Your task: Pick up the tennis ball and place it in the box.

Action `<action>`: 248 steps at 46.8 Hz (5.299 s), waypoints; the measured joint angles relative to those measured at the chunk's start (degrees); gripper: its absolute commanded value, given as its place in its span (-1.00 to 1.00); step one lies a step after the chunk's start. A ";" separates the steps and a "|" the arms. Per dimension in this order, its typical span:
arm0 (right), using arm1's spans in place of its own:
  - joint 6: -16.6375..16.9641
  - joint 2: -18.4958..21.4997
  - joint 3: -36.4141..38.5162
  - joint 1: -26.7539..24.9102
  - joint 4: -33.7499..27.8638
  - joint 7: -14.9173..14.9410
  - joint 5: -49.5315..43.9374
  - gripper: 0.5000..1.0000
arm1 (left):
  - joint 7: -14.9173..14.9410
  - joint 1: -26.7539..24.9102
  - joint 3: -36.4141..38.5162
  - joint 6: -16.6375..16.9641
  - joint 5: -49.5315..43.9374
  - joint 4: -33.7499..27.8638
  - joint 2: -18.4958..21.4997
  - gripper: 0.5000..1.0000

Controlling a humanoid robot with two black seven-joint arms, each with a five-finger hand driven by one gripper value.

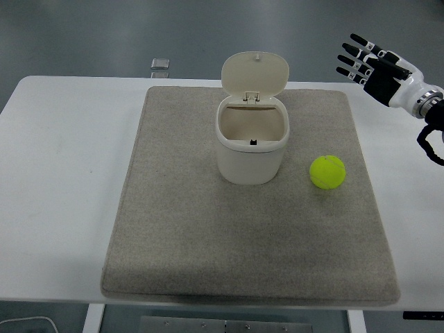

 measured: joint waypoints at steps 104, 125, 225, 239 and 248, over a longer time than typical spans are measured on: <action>0.68 -1.09 -0.90 -0.24 -2.02 3.19 -17.93 0.67 | 0.00 -0.70 0.07 0.00 0.00 -0.09 0.00 0.97; 5.36 -5.96 -1.32 -0.23 -0.58 9.25 -36.22 0.67 | 0.00 -0.70 0.06 0.00 0.00 -0.09 0.00 0.97; -0.35 -15.69 -16.65 -1.41 18.70 25.32 -80.49 0.64 | 0.00 -0.69 0.05 0.00 0.00 -0.09 0.00 0.97; -1.14 -13.37 -16.63 -1.85 17.07 25.22 -80.91 0.64 | 0.00 -0.70 0.05 0.00 0.00 -0.09 0.00 0.97; -1.15 -12.07 -16.61 -2.23 15.06 25.22 -81.13 0.64 | 0.00 -0.71 0.04 0.00 0.00 -0.09 0.00 0.97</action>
